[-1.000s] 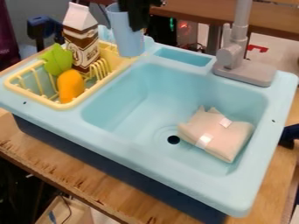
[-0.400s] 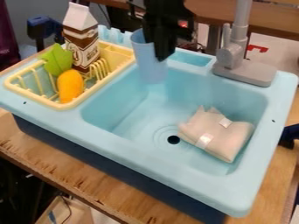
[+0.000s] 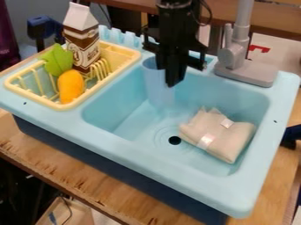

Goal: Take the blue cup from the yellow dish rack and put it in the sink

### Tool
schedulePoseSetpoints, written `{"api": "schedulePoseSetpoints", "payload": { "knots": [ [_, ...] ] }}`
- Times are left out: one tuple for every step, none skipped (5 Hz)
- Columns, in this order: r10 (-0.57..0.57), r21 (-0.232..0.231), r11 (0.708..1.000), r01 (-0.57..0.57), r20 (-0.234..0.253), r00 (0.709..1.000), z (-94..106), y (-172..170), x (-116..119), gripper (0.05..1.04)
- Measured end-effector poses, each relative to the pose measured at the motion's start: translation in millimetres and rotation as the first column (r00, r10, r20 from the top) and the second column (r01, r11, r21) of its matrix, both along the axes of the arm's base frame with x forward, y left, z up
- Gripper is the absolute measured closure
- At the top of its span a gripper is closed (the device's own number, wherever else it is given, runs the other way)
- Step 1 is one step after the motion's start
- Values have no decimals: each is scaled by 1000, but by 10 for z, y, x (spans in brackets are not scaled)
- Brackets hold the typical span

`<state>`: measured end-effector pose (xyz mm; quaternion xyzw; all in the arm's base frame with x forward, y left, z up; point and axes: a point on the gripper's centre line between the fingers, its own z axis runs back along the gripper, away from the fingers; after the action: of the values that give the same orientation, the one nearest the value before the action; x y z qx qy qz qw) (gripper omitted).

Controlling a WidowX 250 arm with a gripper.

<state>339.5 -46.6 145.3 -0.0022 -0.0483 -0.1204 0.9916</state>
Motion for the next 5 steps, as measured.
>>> {"api": "schedulePoseSetpoints", "payload": {
  "knots": [
    [14,2,1000,-14,-18,1000,-155,-2,56,992],
    [11,3,1000,-11,3,1000,-188,-8,109,992],
    [13,-1,1000,-13,28,1000,-194,-7,141,960],
    [18,-18,1000,-17,24,1000,-166,-29,107,765],
    [26,-23,999,-25,29,999,-88,-30,75,482]
  ]
}}
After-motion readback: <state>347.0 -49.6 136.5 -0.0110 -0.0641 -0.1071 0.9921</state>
